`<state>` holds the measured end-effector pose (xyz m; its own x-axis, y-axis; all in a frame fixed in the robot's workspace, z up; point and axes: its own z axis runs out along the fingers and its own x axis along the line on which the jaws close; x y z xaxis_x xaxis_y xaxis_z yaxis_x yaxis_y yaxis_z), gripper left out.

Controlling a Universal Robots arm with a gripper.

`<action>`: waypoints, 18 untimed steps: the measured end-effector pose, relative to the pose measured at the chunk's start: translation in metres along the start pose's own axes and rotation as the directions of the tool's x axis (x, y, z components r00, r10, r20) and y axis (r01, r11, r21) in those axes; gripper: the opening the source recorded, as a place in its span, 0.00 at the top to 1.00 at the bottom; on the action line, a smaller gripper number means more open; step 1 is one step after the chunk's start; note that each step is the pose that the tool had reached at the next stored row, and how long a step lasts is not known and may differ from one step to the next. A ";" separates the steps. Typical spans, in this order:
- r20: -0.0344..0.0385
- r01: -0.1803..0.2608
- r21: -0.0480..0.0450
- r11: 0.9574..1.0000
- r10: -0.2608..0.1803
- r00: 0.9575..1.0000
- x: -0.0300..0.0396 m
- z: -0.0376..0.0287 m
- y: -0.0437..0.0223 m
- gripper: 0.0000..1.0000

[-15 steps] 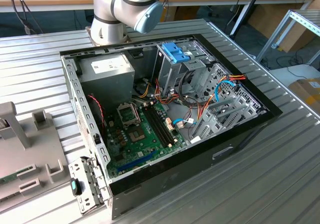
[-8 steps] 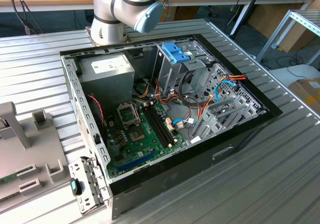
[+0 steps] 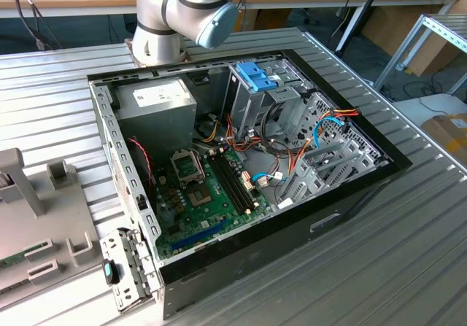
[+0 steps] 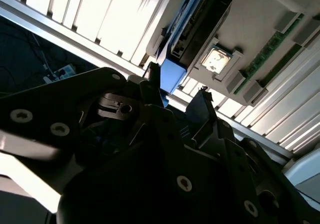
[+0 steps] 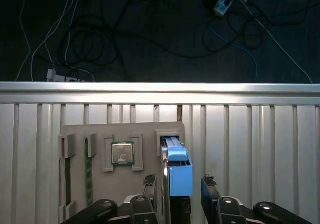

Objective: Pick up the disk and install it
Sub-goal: 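Pick up the disk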

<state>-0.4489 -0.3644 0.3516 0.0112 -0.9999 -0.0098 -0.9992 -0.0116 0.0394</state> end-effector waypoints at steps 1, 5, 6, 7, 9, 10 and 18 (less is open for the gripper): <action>0.000 0.008 0.000 1.000 -0.008 1.000 0.0001 0.0039 -0.0002 0.52; -0.001 0.018 0.000 1.000 -0.018 1.000 0.0001 0.0127 -0.0005 0.52; -0.001 0.018 0.000 1.000 -0.018 1.000 0.0002 0.0163 -0.0006 0.52; -0.001 0.018 0.000 1.000 -0.018 1.000 0.0002 0.0186 -0.0007 0.52; -0.001 0.019 -0.001 1.000 -0.019 1.000 0.0002 0.0214 -0.0008 0.52; -0.001 0.019 -0.001 1.000 -0.019 1.000 0.0002 0.0229 -0.0009 0.52; -0.001 0.020 -0.001 1.000 -0.020 1.000 0.0003 0.0323 -0.0013 0.52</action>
<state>-0.4489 -0.3644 0.3193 0.0316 -0.9995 -0.0097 -0.9987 -0.0320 0.0406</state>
